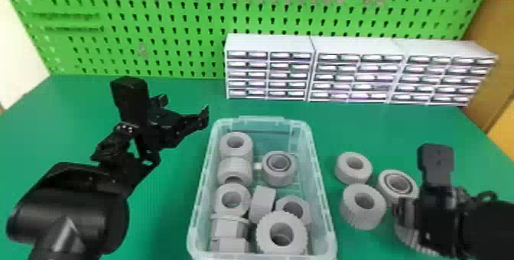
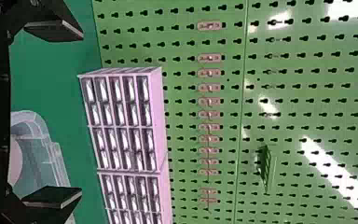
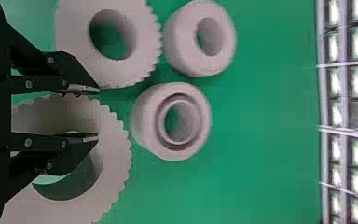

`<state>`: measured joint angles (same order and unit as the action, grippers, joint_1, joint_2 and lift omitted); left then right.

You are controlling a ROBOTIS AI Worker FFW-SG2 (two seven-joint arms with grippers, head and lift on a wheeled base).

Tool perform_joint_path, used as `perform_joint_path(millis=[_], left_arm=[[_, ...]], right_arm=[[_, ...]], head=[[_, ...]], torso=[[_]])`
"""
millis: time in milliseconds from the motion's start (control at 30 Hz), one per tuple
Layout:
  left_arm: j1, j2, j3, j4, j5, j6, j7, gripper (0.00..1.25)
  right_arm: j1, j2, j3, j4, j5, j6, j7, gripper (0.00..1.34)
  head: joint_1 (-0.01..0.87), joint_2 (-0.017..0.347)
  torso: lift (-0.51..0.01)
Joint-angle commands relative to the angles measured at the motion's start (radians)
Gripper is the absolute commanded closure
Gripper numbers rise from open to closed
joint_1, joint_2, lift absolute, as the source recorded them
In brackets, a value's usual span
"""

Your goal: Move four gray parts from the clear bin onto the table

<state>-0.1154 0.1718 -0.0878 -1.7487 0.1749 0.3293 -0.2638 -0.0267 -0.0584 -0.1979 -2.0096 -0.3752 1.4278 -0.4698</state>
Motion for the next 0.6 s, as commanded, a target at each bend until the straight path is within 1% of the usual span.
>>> perform_joint_path(millis=[0,200,333,433,567], left_arm=[[0.0,0.0,0.0,0.0,0.0,0.001,0.0,0.12],[-0.003,-0.001,0.0,0.002,0.0,-0.001,0.0,0.12],[-0.003,-0.001,0.003,0.002,0.0,-0.001,0.0,0.12],[-0.001,-0.001,0.005,0.002,0.0,-0.001,0.0,0.12],[-0.001,-0.003,0.003,0.002,0.0,-0.001,0.0,0.12]], right_arm=[[0.017,0.0,-0.003,0.035,-0.001,-0.007,0.0,1.04],[0.017,-0.003,0.0,0.054,0.007,-0.024,0.0,1.04],[0.014,-0.015,0.028,0.054,0.027,-0.038,0.0,1.04],[0.008,-0.024,0.04,0.054,0.027,-0.041,0.0,1.04],[0.001,-0.029,0.046,0.054,0.028,-0.044,0.0,1.04]], head=[[0.678,0.034],[0.678,0.034],[0.678,0.034],[0.678,0.034],[0.678,0.034]], torso=[[-0.05],[-0.05],[-0.05],[-0.05],[-0.05]])
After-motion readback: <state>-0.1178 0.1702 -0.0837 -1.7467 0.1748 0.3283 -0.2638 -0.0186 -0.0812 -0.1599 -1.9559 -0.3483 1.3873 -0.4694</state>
